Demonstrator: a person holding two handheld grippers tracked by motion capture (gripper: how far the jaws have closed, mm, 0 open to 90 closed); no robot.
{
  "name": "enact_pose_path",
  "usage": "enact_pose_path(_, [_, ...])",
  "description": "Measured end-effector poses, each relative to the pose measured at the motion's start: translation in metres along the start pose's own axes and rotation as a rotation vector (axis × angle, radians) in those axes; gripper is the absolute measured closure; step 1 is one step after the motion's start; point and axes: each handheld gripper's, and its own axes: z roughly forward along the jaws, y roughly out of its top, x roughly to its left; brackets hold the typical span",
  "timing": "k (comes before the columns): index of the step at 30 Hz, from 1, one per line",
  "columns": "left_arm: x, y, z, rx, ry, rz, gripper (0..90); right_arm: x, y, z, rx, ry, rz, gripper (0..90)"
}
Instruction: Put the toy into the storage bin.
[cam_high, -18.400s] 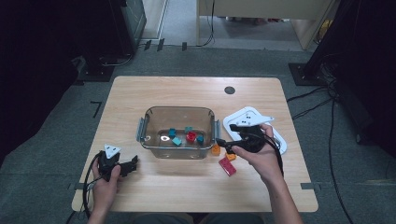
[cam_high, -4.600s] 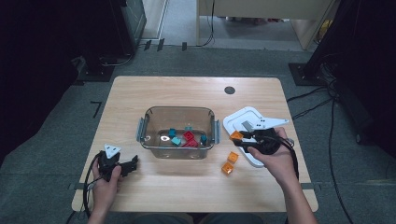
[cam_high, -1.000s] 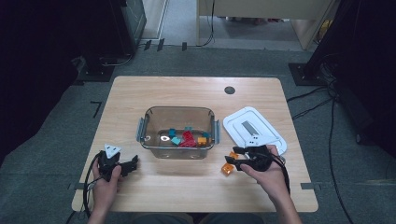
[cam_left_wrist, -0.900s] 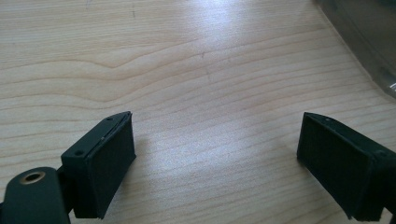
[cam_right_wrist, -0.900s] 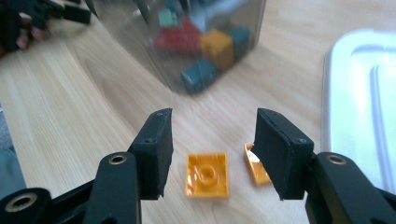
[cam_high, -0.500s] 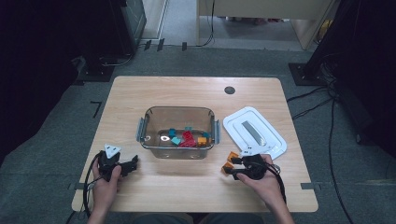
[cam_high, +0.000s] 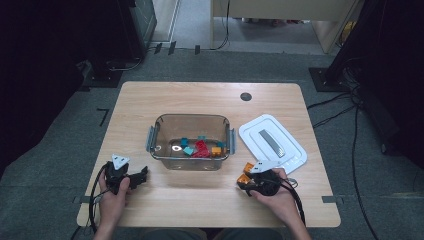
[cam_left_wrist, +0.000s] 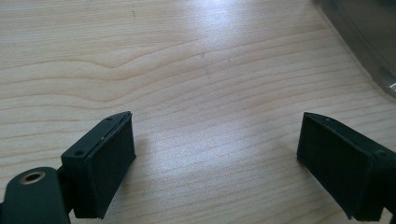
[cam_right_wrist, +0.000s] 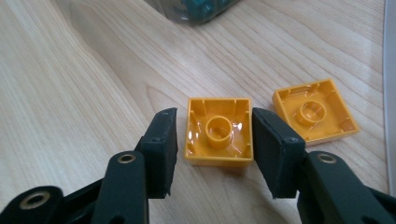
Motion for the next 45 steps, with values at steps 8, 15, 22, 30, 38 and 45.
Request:
enact_pose_path(8, [0.0, 0.0, 0.0, 0.0, 0.0, 0.0, 11.1, -0.001, 0.0, -0.002, -0.012, -0.013, -0.007, 59.7])
enact_pose_path(15, [0.0, 0.0, 0.0, 0.0, 0.001, -0.001, 11.1, -0.007, 0.007, -0.018, -0.065, 0.003, 0.034, 59.8])
enact_pose_path(22, [0.0, 0.0, 0.0, 0.0, 0.001, -0.001, 11.2, -0.012, 0.017, -0.03, -0.095, -0.016, 0.038, 59.9])
enact_pose_path(30, [0.0, 0.0, 0.0, 0.0, 0.001, -0.001, 11.1, -0.02, 0.033, -0.045, -0.123, -0.035, 0.05, 59.9])
enact_pose_path(38, [0.0, 0.0, 0.0, 0.0, 0.001, -0.001, 11.1, -0.027, 0.053, -0.062, -0.143, -0.037, 0.057, 59.9])
enact_pose_path(45, [0.0, 0.0, 0.0, 0.0, 0.001, -0.001, 11.1, -0.03, 0.071, -0.072, -0.135, -0.031, 0.041, 59.9])
